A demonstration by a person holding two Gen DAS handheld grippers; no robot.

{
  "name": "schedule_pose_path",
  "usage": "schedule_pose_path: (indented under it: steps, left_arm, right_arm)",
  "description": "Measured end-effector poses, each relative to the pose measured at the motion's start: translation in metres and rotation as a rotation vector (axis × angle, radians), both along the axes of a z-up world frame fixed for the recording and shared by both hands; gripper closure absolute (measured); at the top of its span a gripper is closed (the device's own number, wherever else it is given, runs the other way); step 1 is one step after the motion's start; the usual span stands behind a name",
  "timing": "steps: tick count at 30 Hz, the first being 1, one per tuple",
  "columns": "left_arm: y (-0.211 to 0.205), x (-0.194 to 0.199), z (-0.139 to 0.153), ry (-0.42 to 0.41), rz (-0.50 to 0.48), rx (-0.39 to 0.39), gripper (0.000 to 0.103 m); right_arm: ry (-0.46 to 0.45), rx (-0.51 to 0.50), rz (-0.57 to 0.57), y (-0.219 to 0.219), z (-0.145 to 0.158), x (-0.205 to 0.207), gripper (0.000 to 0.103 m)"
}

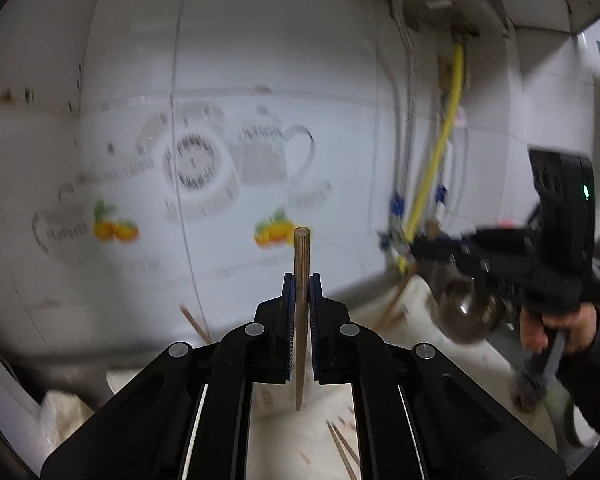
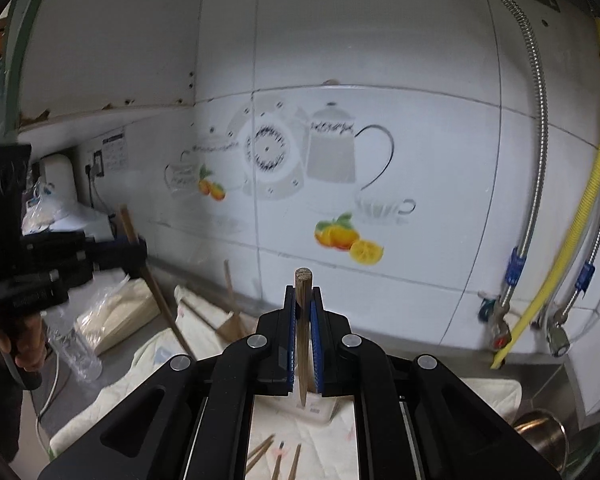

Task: Organize utensils
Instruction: 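Lift both held chopsticks upright and carry them over the white holder, then lower the chopsticks into the holder and open both tools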

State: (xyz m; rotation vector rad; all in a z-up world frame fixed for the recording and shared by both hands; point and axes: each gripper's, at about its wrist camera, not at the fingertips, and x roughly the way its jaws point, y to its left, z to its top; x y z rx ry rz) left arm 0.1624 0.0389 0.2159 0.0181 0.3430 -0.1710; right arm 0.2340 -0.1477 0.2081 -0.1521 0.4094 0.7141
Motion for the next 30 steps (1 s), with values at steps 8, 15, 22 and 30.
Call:
schedule_pose_path:
  steps: [8, 15, 22, 30]
  left_arm:
    - [0.014, 0.046, 0.004, -0.047, 0.13, 0.004, 0.097]
    - [0.03, 0.074, -0.036, 0.044, 0.162, -0.048, 0.097]
    - [0.046, 0.086, -0.073, 0.141, 0.167, -0.098, 0.097]
    - [0.054, 0.085, -0.089, 0.186, 0.172, -0.138, 0.095]
  right_arm:
    - [0.009, 0.01, -0.04, 0.007, 0.0, 0.032, 0.096]
    - [0.054, -0.003, -0.048, 0.014, -0.022, 0.051, 0.096]
    - [0.096, -0.031, -0.044, 0.021, -0.047, 0.058, 0.096]
    - [0.141, -0.05, -0.051, 0.023, -0.068, 0.064, 0.096]
